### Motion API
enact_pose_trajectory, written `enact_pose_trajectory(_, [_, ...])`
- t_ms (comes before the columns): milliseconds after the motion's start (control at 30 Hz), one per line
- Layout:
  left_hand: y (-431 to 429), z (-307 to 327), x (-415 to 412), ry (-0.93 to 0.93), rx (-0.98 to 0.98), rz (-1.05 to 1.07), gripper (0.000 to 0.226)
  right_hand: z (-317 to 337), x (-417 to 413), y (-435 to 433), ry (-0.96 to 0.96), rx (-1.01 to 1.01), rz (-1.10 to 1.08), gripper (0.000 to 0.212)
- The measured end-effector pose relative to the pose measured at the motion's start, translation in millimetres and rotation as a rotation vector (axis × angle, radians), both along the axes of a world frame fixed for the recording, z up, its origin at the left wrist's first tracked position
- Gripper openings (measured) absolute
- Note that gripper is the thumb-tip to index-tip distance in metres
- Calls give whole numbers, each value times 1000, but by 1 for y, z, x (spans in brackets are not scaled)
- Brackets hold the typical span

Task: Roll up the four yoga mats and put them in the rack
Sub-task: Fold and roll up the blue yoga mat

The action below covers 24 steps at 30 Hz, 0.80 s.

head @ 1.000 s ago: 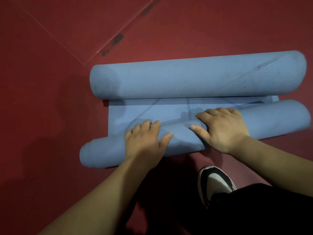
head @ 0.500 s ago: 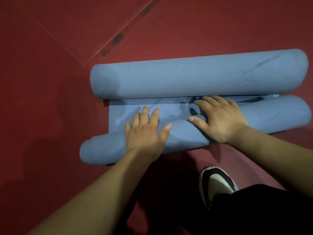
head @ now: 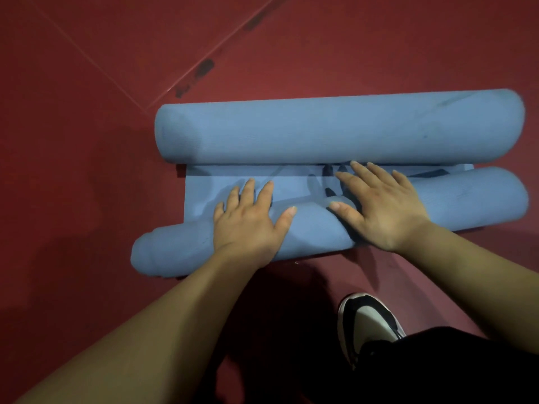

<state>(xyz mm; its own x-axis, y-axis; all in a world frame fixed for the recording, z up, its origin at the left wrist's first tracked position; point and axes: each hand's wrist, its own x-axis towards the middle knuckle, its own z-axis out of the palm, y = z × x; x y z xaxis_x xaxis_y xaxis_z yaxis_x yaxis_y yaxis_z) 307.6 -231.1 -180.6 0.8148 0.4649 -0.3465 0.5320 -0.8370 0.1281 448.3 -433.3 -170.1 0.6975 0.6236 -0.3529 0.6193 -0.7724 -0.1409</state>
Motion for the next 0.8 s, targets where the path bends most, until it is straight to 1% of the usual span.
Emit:
enact_pose_trajectory(100, [3,0,6,9,-36,13,79,0,3,0,-22,-18,14,85])
enact_pose_trajectory(233, [7,9,13,60,-67,-3,76,0,13,7,-4,-3,11,88])
enact_pose_trajectory(400, [-1,13,-7,37,-10,-43,73,1,17,11,-15,2,6,90])
enact_pose_trajectory(500, [2,8,1,25,6,-19,75,1,19,12,-18,8,3,89])
enact_pose_trajectory(800, [20,8,26,93,-71,16,81,2,28,15,-36,55,-16,87])
